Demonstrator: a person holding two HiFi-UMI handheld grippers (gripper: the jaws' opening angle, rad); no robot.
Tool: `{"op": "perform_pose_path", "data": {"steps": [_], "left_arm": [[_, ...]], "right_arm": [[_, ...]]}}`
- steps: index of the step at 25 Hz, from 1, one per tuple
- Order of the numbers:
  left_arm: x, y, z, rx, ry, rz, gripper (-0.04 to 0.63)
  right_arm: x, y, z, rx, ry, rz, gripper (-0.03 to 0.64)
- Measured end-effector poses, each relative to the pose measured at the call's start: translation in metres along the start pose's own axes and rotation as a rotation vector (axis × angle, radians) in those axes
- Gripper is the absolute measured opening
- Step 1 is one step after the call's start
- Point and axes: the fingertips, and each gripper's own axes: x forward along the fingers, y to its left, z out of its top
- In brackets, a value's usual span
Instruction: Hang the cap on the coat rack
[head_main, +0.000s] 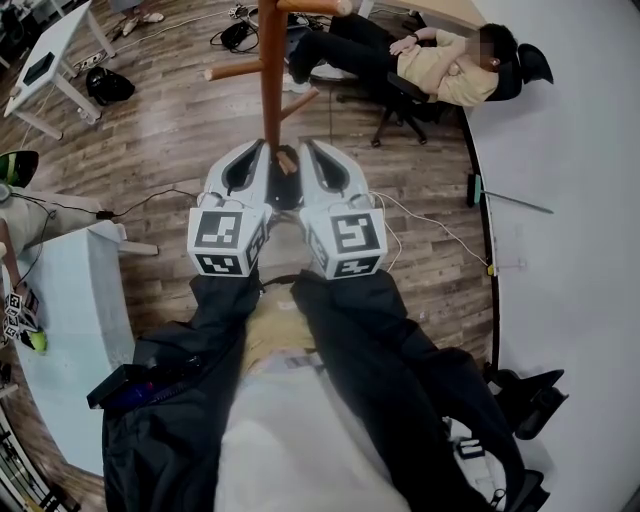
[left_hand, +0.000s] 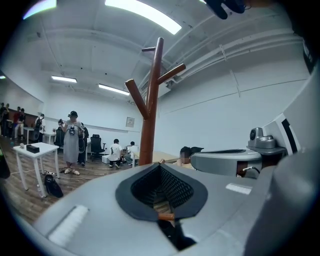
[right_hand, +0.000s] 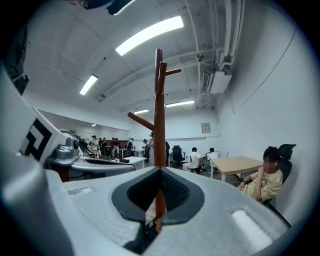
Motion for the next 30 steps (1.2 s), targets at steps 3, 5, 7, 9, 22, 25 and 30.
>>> {"op": "perform_pose_path", "data": {"steps": [3, 5, 7, 9, 22, 25, 30], "left_arm": [[0.0007, 0.0007, 0.0015, 0.002, -0.005, 0.0, 0.0], [0.0006, 0.0008, 0.0019, 0.003, -0.007, -0.002, 0.0], [0.0009, 0.0008, 0.0022, 0.004, -0.007, -0.003, 0.0], [0.0019, 0.0, 0.0027, 0.003, -0.006, -0.005, 0.0], [0.003, -0.0047, -0.0011, 0.0, 0.003, -0.028, 0.0], [0.0036, -0.0052, -0.0025, 0.002, 0.006, -0.031, 0.0], [0.0031, -0.0055, -0.0073, -0.001, 0.01, -0.038, 0.0]], "right_arm": [[0.0013, -0.0013, 0.0025, 0.002, -0.01, -0.002, 0.002], [0.0019, -0.0012, 0.0033, 0.002, -0.015, -0.004, 0.002], [0.0026, -0.0009, 0.0043, 0.001, -0.017, -0.004, 0.002], [0.0029, -0.0011, 0.0054, 0.0, -0.017, -0.002, 0.002], [-0.0014, -0.0065, 0.0074, -0.008, -0.027, -0.038, -0.002], [-0.0016, -0.0075, 0.0071, -0.005, -0.027, -0.041, -0.002], [-0.0022, -0.0064, 0.0037, -0.001, -0.025, -0.043, -0.003]]}}
